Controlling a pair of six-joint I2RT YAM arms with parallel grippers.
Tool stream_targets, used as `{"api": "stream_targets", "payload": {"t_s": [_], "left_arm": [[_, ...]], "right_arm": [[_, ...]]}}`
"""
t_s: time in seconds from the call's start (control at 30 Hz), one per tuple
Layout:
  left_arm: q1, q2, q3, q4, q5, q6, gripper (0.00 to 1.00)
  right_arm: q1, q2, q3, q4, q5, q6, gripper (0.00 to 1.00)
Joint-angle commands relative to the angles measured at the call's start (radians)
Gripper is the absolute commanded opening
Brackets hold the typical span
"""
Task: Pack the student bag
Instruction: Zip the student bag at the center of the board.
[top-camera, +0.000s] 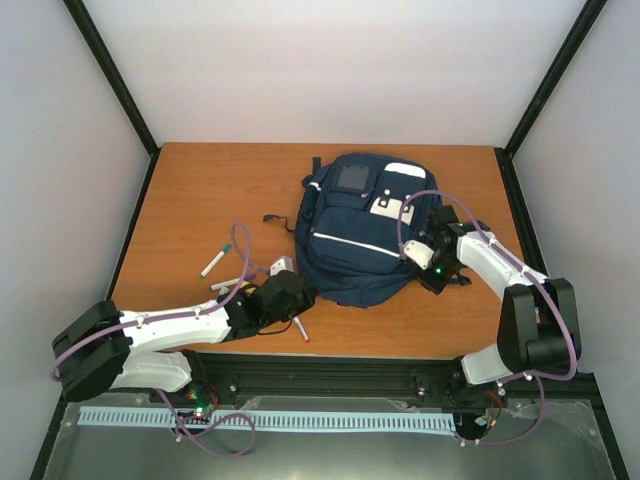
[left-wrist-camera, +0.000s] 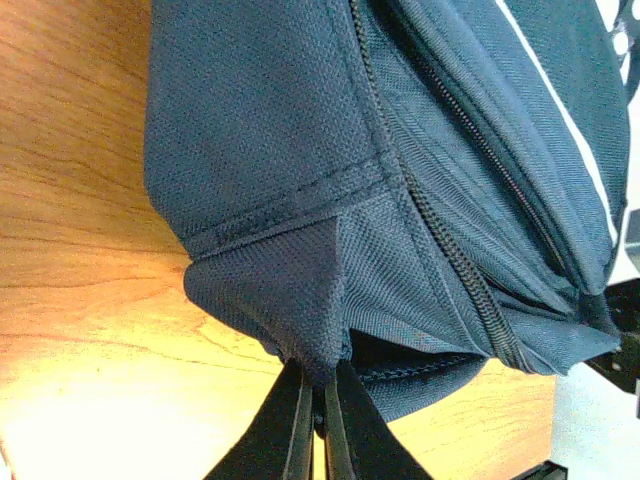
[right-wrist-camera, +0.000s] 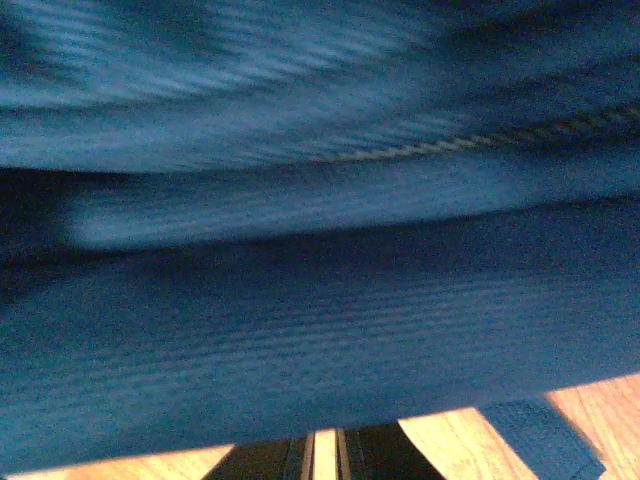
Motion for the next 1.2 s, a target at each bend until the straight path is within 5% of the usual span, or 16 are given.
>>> {"api": "stream_targets", "payload": {"t_s": [0.0, 0.9, 1.07, 1.17], "left_arm": [[0.028, -0.058, -0.013, -0.100, -0.078, 0.052, 0.01], [0.028, 0.034, 0.037, -0.022, 0.053, 0.205, 0.01], [0.029, 0.061, 0.039, -0.007, 0.072, 0.214, 0.01], [0.024, 0.092, 0.043, 0.025, 0.094, 0.220, 0.01]], "right_arm": [[-0.083, 0.046, 0.004, 0.029, 0.090, -0.053, 0.03], [-0.204, 0.262, 0.108, 0.404, 0.033, -0.073, 0.03], [-0.230, 0.243, 0.099, 0.437, 0.011, -0.070, 0.07], [-0.238, 0.199, 0.094, 0.402, -0.025, -0.076, 0.19]]}}
